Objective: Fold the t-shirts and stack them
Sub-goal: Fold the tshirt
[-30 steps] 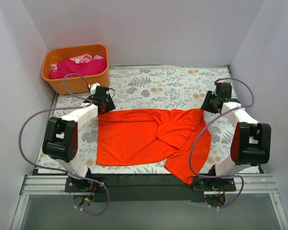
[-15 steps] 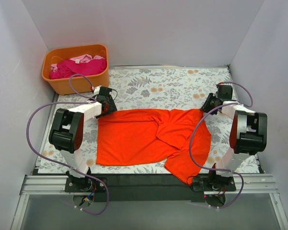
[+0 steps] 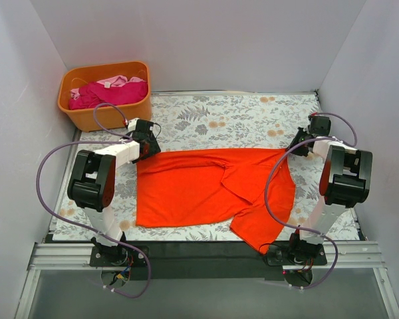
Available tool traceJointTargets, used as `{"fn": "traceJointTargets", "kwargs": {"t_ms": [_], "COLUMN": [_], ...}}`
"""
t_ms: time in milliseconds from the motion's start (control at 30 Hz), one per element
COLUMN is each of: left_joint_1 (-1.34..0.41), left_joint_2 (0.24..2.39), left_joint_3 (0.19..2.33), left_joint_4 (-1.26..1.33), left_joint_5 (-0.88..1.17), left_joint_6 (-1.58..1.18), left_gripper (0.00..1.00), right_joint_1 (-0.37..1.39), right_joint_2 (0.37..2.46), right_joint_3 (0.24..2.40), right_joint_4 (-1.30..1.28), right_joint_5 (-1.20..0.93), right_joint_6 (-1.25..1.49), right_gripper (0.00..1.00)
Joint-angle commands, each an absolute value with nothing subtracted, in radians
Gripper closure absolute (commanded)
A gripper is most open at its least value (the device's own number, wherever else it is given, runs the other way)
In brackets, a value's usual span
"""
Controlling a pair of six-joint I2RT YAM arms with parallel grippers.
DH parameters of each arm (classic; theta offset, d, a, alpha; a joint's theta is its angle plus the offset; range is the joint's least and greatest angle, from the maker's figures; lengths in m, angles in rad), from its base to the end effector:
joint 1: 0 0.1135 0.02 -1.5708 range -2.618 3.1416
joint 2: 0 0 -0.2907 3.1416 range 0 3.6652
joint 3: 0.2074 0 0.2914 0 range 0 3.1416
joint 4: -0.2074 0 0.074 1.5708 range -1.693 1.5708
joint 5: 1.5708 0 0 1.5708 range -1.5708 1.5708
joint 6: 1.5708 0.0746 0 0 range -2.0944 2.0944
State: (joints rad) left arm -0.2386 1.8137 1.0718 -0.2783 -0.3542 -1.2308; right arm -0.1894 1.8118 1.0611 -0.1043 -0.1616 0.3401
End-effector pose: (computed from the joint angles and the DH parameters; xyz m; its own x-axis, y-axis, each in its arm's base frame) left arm 0.4103 -0.0732 0.1245 -0.3189 -0.8324 -0.4531 -0.7655 0.5081 -0.3947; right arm 0.4302 -0.0702 0.1338 -0.6712 0.4639 -0.5781 0.3246 0.8851 0.3334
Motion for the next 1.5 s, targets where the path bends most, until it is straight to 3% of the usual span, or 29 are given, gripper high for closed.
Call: {"fn": "traceJointTargets", "kwargs": {"t_ms": [0,33,300,500,733,933,1467], "left_joint_1": [-0.225,-0.225,-0.229,-0.233,-0.233,-0.233,-0.233], "left_joint_2": [1.829,1.803,1.573,1.401,1.335,1.358,1.423], "left_joint_3": [1.083,1.085,1.057,0.950,0.816,0.792,0.778], "left_joint_4": [-0.282,-0.284,-0.311,-0.380,-0.400,-0.402,-0.380], "left_joint_5": [-0.347,-0.341,-0.305,-0.288,-0.293,-0.307,-0.298], "left_joint_6": [-1.223,-1.221,-1.247,-1.313,-1.413,-1.462,-1.638], "left_gripper": [0.35,0.34,0.28,0.27,0.28,0.28,0.30], "right_joint_1": [-0.196,-0.193,-0.092,0.136,0.428,0.535,0.623], "right_joint_2": [1.821,1.818,1.634,1.526,1.587,1.707,1.877], "right_joint_3": [1.117,1.117,1.074,1.068,1.115,1.192,1.270], "right_joint_4": [-0.074,-0.083,-0.143,-0.150,-0.144,-0.187,-0.215], "right_joint_5": [-0.150,-0.162,-0.068,-0.050,-0.156,-0.233,-0.164], "right_joint_6": [0.299,0.293,0.256,0.121,-0.165,-0.282,-0.394], "right_gripper": [0.90,0.81,0.55,0.55,0.57,0.59,0.66]}}
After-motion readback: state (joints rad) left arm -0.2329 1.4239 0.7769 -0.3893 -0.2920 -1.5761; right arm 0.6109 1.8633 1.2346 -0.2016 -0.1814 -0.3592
